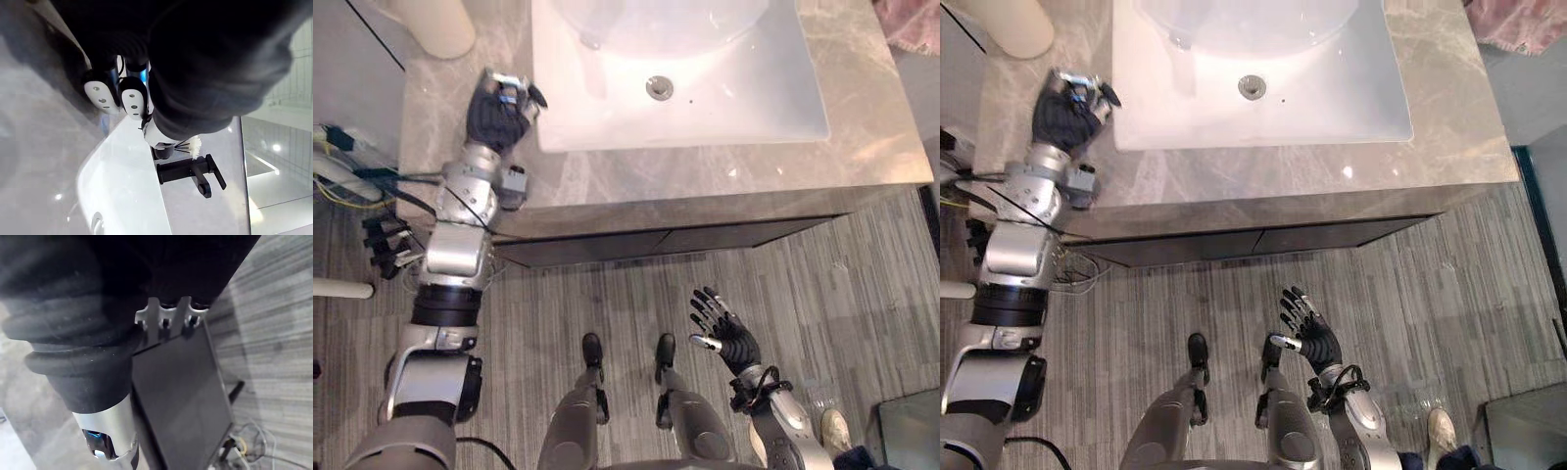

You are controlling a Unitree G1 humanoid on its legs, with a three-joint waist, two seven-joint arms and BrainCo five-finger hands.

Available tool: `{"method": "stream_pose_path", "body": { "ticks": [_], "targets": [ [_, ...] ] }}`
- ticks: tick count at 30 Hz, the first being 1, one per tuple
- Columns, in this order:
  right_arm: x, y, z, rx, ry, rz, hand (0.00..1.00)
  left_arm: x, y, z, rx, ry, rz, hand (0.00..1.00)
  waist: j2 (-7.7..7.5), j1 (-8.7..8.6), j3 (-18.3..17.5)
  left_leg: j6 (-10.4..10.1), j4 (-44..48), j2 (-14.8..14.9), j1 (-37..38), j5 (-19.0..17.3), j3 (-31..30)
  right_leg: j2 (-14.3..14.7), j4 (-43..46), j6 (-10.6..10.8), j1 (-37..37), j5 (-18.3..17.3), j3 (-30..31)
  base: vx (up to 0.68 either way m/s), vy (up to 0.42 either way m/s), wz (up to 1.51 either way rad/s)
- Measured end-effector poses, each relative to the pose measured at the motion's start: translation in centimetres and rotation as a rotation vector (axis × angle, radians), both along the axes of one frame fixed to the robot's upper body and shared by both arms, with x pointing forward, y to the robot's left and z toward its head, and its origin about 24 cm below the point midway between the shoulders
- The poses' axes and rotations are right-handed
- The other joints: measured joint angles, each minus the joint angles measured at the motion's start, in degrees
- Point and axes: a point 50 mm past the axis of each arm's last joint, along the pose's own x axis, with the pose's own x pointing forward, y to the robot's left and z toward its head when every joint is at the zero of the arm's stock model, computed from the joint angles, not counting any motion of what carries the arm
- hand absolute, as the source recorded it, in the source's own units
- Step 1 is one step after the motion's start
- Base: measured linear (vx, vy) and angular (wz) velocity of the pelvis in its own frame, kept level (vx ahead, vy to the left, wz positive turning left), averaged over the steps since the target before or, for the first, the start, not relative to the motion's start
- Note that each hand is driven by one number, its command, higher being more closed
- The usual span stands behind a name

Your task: Organize washtable

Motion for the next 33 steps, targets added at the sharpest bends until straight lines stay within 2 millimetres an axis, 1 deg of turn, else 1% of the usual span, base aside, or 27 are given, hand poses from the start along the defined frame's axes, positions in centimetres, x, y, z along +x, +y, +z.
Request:
{"method": "stream_pose_path", "body": {
  "ticks": [1,4,5,7,9,10,13,17,19,20,23,24,27,33],
  "targets": [
    [-0.1,-0.1,-0.1,-0.005,0.008,0.001,0.0,0.0,-0.1,-0.9,-0.024,0.025,-0.007,1.0,0.49,0.04,-0.81,0.0,-0.24,-0.03,0.67,0.0,-0.21,-0.02,0.14,-0.04,0.58,-0.31,-0.25,0.07,0.012,0.1],
    [0.0,-0.2,-0.1,-0.007,0.006,-0.001,0.0,-0.1,0.0,-2.5,-0.046,0.073,-0.004,1.0,1.45,0.18,-2.84,0.29,-0.71,-0.08,2.93,0.19,-0.66,-0.08,0.6,0.26,2.67,-1.43,-1.15,0.1,-0.001,0.07],
    [0.0,-0.2,-0.1,-0.007,0.007,-0.002,0.0,-0.1,0.0,-2.7,-0.051,0.078,-0.006,1.0,1.59,0.2,-3.14,0.29,-1.02,-0.12,3.56,0.2,-0.85,-0.07,0.6,0.28,3.23,-1.61,-1.3,0.12,-0.006,0.11],
    [0.0,-0.3,-0.1,-0.007,0.009,-0.005,0.0,-0.2,-0.2,-3.7,-0.088,0.107,-0.014,1.0,2.01,0.55,-4.83,0.23,-1.93,-0.26,5.12,0.25,-1.18,-0.03,0.58,0.5,4.59,-2.15,-1.42,0.09,0.001,0.08],
    [0.0,-0.3,-0.2,-0.007,0.012,-0.005,0.0,-0.3,-0.1,-4.5,-0.106,0.131,-0.017,1.0,2.08,0.74,-5.72,0.24,-2.34,-0.44,6.0,0.25,-1.23,-0.04,0.59,0.8,5.21,-2.46,-1.44,0.05,0.007,0.03],
    [-1.0,-0.4,-1.5,-0.014,0.088,-0.007,0.0,-1.1,0.9,-8.0,-0.154,0.235,0.028,1.0,1.18,0.99,-10.99,0.06,-4.14,-1.01,8.22,0.43,-1.67,-0.91,0.7,1.2,6.81,-2.81,-1.81,0.0,0.0,0.0],
    [-1.0,-0.4,-1.6,-0.013,0.09,-0.007,0.0,-1.1,0.9,-8.0,-0.154,0.235,0.029,1.0,0.97,1.0,-11.17,0.01,-4.23,-1.01,8.21,0.48,-1.67,-0.92,0.71,1.2,6.75,-2.81,-1.81,0.0,0.0,0.0],
    [-1.1,-0.6,-1.6,-0.015,0.093,-0.018,0.0,-1.3,0.9,-8.6,-0.159,0.251,0.03,1.0,0.92,0.94,-11.2,0.03,-3.97,-1.06,8.01,0.82,-1.89,-0.98,0.67,1.21,6.81,-2.82,-2.37,0.0,0.0,0.03],
    [-1.1,-1.3,-1.6,-0.021,0.094,-0.051,0.0,-1.4,0.8,-9.1,-0.169,0.267,0.03,1.0,0.95,0.87,-11.18,0.16,-3.91,-1.08,7.97,0.96,-2.12,-0.79,0.7,1.16,6.98,-2.97,-3.09,0.0,-0.004,0.12],
    [-1.1,-1.9,-1.6,-0.025,0.097,-0.093,0.0,-1.5,0.6,-9.4,-0.18,0.272,0.025,1.0,0.97,0.91,-11.17,0.19,-3.9,-1.09,7.97,1.05,-2.32,-0.78,0.8,1.1,7.07,-3.11,-3.36,0.0,-0.004,0.13],
    [-1.3,-3.2,-1.7,-0.04,0.106,-0.166,0.0,-1.5,0.4,-9.6,-0.199,0.277,0.017,1.0,1.1,0.58,-11.12,0.17,-3.89,-1.06,8.11,1.26,-2.94,-0.82,2.11,1.11,7.08,-4.08,-4.33,-0.01,0.002,0.16],
    [-1.5,-3.6,-1.7,-0.053,0.113,-0.184,0.0,-1.6,0.5,-9.8,-0.211,0.283,0.017,1.0,1.26,0.27,-11.12,0.15,-3.88,-0.99,8.32,1.28,-3.15,-0.85,3.05,0.83,7.07,-4.72,-4.56,0.0,0.009,0.12],
    [-1.7,-4.2,-1.8,-0.067,0.119,-0.213,0.0,-2.0,0.8,-10.6,-0.224,0.307,0.026,1.0,1.88,-0.36,-10.88,0.14,-4.0,-0.91,8.93,1.27,-2.97,-0.92,4.18,0.78,7.05,-5.43,-4.43,0.0,0.006,0.01],
    [-2.4,-4.6,-2.2,-0.099,0.149,-0.228,0.0,-2.0,1.0,-10.9,-0.233,0.318,0.032,1.0,4.06,-0.37,-10.82,-0.48,-4.66,-0.49,9.44,0.87,-2.3,-0.97,5.01,0.83,6.57,-6.05,-3.15,0.01,0.005,-0.06]
  ]
}}
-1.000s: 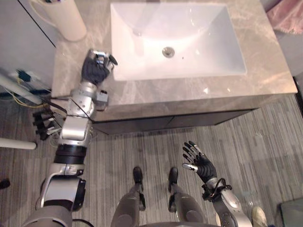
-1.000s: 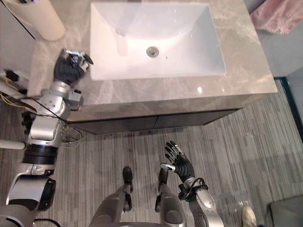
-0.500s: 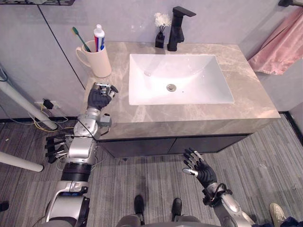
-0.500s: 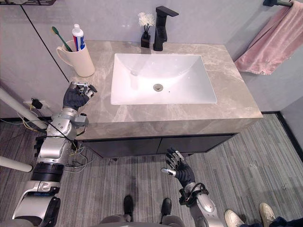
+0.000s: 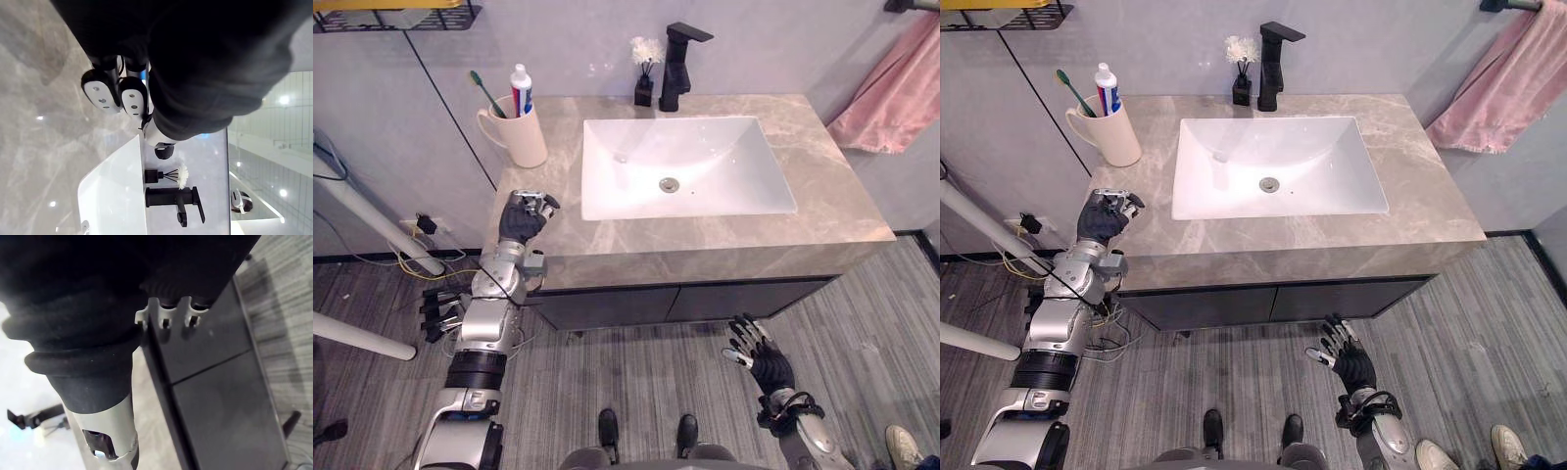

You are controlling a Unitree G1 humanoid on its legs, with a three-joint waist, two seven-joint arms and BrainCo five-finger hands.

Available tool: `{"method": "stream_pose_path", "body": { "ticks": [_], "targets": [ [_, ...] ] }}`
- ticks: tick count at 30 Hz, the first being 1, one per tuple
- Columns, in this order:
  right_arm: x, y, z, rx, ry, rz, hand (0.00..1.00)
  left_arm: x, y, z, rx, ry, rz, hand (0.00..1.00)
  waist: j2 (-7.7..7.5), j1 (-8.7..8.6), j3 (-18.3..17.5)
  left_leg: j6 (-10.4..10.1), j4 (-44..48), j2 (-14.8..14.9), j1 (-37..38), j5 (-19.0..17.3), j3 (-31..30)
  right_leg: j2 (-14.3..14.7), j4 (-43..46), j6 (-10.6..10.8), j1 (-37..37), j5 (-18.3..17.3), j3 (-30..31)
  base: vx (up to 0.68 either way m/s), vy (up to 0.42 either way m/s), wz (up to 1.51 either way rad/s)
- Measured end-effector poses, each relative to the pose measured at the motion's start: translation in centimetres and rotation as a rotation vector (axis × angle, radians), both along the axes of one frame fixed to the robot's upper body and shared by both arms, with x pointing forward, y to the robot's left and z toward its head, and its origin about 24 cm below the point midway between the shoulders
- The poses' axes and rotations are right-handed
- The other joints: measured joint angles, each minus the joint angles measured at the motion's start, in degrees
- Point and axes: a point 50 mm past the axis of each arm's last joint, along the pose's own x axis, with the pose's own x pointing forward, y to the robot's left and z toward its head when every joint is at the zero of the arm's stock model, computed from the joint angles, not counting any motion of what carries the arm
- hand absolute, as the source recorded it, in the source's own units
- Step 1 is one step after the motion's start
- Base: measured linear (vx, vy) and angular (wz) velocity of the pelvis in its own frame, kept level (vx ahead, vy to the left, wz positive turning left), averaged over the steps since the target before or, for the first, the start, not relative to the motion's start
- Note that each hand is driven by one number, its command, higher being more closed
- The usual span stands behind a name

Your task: Organize washtable

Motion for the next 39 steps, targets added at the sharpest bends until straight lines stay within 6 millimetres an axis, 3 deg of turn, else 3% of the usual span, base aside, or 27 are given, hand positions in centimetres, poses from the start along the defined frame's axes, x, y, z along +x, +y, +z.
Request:
{"method": "stream_pose_path", "body": {
  "ticks": [7,13,17,32,33,39],
  "targets": [
    [-0.4,0.0,-0.2,-0.005,0.013,0.001,0.0,1.0,1.2,0.2,0.031,0.028,0.03,1.0,0.19,-0.09,0.01,-0.41,-0.68,0.81,-0.03,0.28,0.9,0.92,-0.56,0.04,-0.53,0.34,0.83,0.05,-0.021,-0.08],
    [-0.3,0.3,-0.2,-0.003,0.013,0.014,0.0,2.4,2.6,4.5,0.105,-0.066,0.059,1.0,-0.3,0.17,0.2,-0.69,-0.66,1.37,-1.15,0.1,2.32,1.58,-1.9,-0.5,-1.75,0.91,2.11,0.05,-0.021,-0.12],
    [-0.3,0.5,-0.2,0.0,0.012,0.02,0.0,2.9,3.5,6.4,0.137,-0.105,0.082,1.0,-1.61,0.01,1.03,-1.03,-0.57,1.95,-1.31,-0.14,3.31,2.21,-2.68,-0.85,-2.03,1.32,3.03,0.03,-0.027,-0.14],
    [-0.2,0.4,0.0,-0.024,-0.01,0.022,0.0,3.1,5.0,8.3,0.124,-0.15,0.154,1.0,-2.8,0.13,3.47,-1.38,-0.57,2.63,-3.12,-0.44,4.63,3.07,-4.57,-1.41,-3.65,2.41,4.37,0.01,-0.008,-0.05],
    [-0.1,1.3,-0.1,-0.018,-0.011,0.056,0.0,2.5,6.0,7.2,0.105,-0.123,0.187,1.0,-2.75,0.1,4.06,-1.38,-0.33,2.7,-3.11,-0.46,4.55,3.15,-5.61,-1.49,-3.0,2.9,4.23,0.0,0.0,0.0],
    [-0.1,1.1,-0.1,-0.02,-0.008,0.048,0.0,2.6,5.5,7.0,0.093,-0.122,0.175,1.0,-2.6,-0.03,4.16,-1.38,-0.05,2.67,-3.05,-0.46,4.44,3.1,-5.62,-1.49,-2.74,2.9,4.06,0.0,0.0,0.01]
  ]
}}
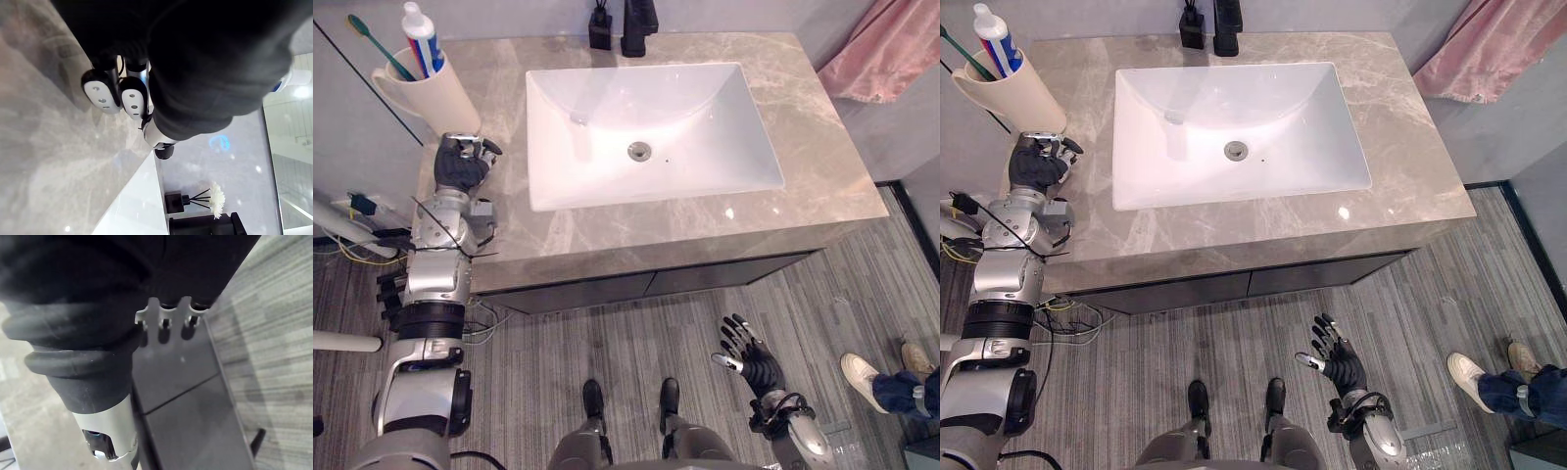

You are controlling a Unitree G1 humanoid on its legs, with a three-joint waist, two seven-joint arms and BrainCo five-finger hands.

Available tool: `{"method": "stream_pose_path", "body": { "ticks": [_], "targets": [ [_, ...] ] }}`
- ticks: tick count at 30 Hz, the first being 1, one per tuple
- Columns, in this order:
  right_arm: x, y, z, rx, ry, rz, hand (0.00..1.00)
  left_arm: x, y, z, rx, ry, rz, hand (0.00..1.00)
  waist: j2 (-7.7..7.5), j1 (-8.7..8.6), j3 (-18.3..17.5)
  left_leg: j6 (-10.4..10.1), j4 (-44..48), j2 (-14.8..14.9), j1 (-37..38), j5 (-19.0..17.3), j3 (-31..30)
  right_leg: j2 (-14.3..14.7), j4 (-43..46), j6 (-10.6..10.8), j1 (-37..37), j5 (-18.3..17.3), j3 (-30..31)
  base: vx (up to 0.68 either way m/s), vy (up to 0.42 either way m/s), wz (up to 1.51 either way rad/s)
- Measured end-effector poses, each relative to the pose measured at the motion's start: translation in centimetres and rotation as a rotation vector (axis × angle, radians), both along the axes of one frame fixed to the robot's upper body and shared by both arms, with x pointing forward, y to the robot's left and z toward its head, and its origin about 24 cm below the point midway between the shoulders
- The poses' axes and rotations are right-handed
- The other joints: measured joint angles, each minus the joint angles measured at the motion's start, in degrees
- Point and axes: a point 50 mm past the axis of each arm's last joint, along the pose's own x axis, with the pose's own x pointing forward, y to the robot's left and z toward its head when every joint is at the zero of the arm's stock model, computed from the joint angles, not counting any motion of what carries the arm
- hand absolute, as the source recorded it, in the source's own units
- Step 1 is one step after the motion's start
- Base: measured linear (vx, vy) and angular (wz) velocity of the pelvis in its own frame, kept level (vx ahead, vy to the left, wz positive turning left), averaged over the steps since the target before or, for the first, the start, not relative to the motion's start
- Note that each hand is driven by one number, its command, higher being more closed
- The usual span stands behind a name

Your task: Organize washtable

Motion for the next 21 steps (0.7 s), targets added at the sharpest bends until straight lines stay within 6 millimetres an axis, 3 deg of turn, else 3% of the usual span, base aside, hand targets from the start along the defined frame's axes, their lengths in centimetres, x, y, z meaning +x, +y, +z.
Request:
{"method": "stream_pose_path", "body": {
  "ticks": [4,9,11,17,21],
  "targets": [
    [-0.1,-1.1,-0.6,-0.007,0.028,-0.063,0.0,0.5,-2.8,-1.3,-0.07,0.012,-0.086,1.0,1.09,0.0,0.69,-0.14,0.59,-0.09,0.7,-0.15,-0.58,-0.13,0.0,0.0,1.27,-0.03,-0.61,0.0,0.001,0.06],
    [-0.4,-3.0,-0.8,-0.038,0.05,-0.18,0.0,0.7,-7.3,-3.5,-0.138,0.056,-0.234,1.0,3.74,-0.25,1.68,-0.15,1.18,-0.01,1.91,-0.15,-1.24,-0.11,0.11,0.01,3.06,-0.13,-1.23,-0.04,-0.002,0.05],
    [-0.6,-3.6,-1.0,-0.048,0.062,-0.21,0.0,0.7,-7.9,-3.9,-0.151,0.069,-0.26,1.0,4.3,-0.52,1.7,-0.14,1.34,0.03,1.95,-0.14,-1.53,-0.07,0.27,0.04,3.14,-0.18,-1.69,-0.03,-0.006,0.04],
    [-0.8,-4.0,-1.0,-0.058,0.069,-0.232,0.0,0.6,-7.7,-4.0,-0.16,0.073,-0.269,1.0,4.4,-0.09,1.67,-0.2,1.36,0.07,1.77,-0.07,-2.38,-0.07,1.28,0.03,2.96,-0.71,-2.21,-0.01,0.002,0.08],
    [-0.8,-3.9,-1.0,-0.058,0.069,-0.229,0.0,0.5,-5.3,-3.0,-0.111,0.055,-0.211,1.0,4.27,0.0,1.64,-0.19,1.36,0.01,0.55,-0.05,-2.3,-0.13,1.35,0.05,1.64,-0.7,-2.15,0.01,0.002,-0.01]
  ]
}}
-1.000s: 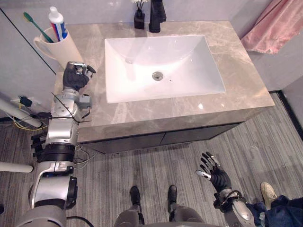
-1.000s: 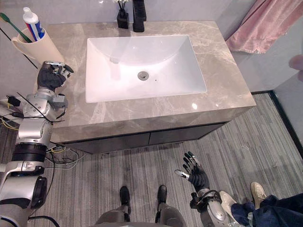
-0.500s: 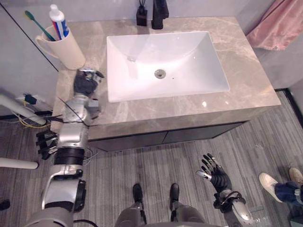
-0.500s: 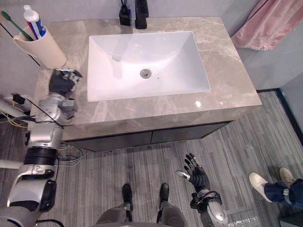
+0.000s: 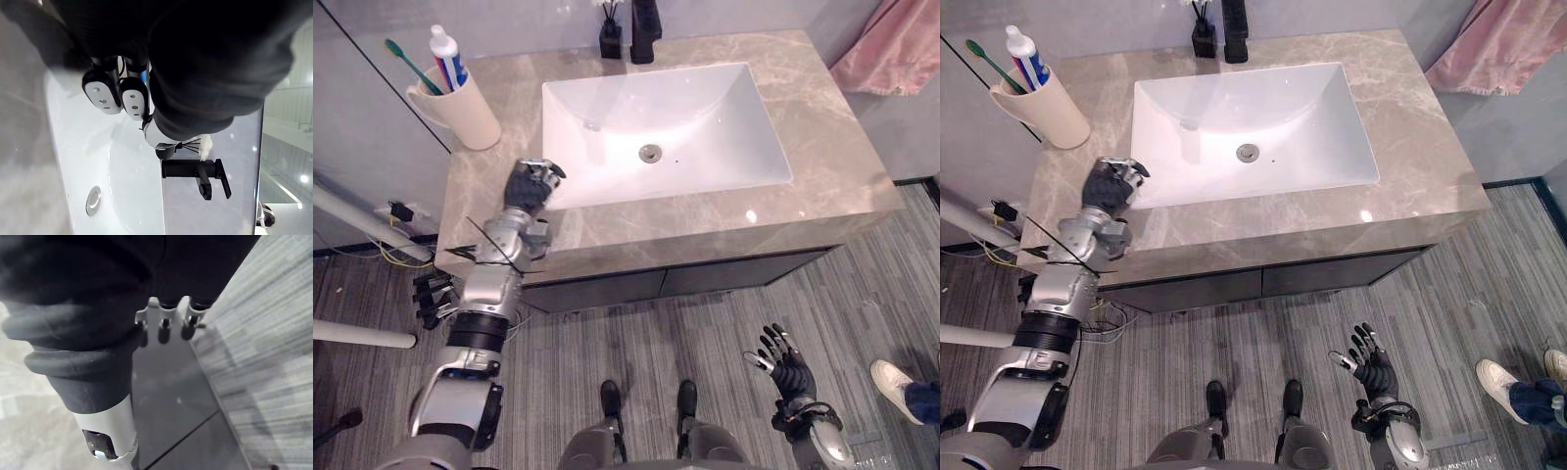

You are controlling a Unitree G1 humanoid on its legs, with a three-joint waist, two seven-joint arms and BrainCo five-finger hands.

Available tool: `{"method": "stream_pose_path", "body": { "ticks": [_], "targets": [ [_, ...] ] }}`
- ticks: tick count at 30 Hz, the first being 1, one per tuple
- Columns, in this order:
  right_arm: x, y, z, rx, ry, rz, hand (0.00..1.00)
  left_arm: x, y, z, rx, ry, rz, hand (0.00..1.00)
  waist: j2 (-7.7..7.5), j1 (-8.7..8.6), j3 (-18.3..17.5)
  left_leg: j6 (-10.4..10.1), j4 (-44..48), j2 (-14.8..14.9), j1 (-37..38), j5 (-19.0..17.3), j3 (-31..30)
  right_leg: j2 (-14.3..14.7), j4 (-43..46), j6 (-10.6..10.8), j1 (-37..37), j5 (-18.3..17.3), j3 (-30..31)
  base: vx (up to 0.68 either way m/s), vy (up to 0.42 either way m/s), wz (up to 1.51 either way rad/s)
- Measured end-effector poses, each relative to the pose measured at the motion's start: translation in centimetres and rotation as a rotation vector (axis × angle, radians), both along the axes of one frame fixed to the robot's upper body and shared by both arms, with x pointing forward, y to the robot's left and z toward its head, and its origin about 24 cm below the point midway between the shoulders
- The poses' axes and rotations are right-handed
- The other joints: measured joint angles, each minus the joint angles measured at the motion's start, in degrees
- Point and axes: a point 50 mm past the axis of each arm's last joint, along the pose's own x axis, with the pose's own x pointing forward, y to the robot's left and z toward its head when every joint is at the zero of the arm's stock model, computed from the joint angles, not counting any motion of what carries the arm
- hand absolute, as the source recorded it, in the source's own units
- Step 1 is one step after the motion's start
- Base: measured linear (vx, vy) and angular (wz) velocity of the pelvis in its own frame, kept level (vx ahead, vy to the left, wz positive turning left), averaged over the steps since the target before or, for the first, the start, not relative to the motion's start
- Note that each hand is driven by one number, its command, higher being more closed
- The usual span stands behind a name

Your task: Organize washtable

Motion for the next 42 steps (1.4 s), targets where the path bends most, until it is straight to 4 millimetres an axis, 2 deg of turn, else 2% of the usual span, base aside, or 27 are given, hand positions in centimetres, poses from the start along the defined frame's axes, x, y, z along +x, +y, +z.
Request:
{"method": "stream_pose_path", "body": {
  "ticks": [1,3,7,14,22,32,42],
  "targets": [
    [0.0,0.0,0.0,0.0,0.0,0.001,0.0,0.1,0.9,0.4,-0.002,-0.006,0.029,1.0,-0.12,0.04,-0.03,0.0,0.0,0.0,-0.33,0.0,0.09,0.02,-0.01,0.0,-0.4,0.0,0.07,0.03,0.008,-0.02],
    [0.0,0.1,0.0,0.001,0.0,0.003,0.0,0.3,1.3,0.9,0.008,-0.012,0.041,1.0,-0.25,0.12,0.02,0.0,0.02,0.02,-0.68,0.0,0.02,0.04,-0.07,-0.01,-0.65,0.01,0.03,0.02,0.003,0.0],
    [0.2,0.7,-0.1,0.004,0.001,0.034,0.0,0.7,2.9,2.6,0.055,-0.031,0.084,1.0,-1.44,0.16,0.0,0.0,0.02,0.04,-0.9,-0.02,0.25,0.07,-0.16,-0.02,-0.97,0.02,0.27,0.03,0.007,-0.03],
    [0.3,1.3,-0.1,0.015,-0.012,0.066,0.0,1.2,5.2,7.3,0.119,-0.114,0.155,1.0,-4.27,0.19,0.31,0.04,0.85,0.14,-2.93,-0.06,0.51,0.11,-0.16,-0.19,-2.76,0.39,0.69,0.0,0.003,-0.01],
    [0.4,1.8,-0.1,0.021,-0.015,0.088,0.0,1.2,6.2,9.4,0.137,-0.149,0.191,1.0,-6.12,0.29,1.29,0.15,1.99,0.26,-5.3,-0.16,0.68,0.14,-0.35,-0.39,-4.69,1.26,1.11,-0.01,0.0,-0.01],
    [0.4,2.1,-0.2,0.026,-0.013,0.1,0.0,0.7,7.5,10.0,0.118,-0.169,0.229,1.0,-6.32,0.28,1.39,0.21,2.17,0.22,-5.77,-0.18,1.0,0.09,-0.56,-0.31,-5.16,1.65,1.46,-0.01,0.001,-0.02],
    [0.5,2.2,-0.1,0.011,-0.015,0.124,0.0,0.3,8.4,8.9,0.136,-0.14,0.268,1.0,-7.15,0.38,1.84,0.2,2.16,0.18,-5.73,-0.18,0.81,0.11,-1.41,-0.26,-4.62,2.09,1.3,0.0,0.0,0.0]
  ]
}}
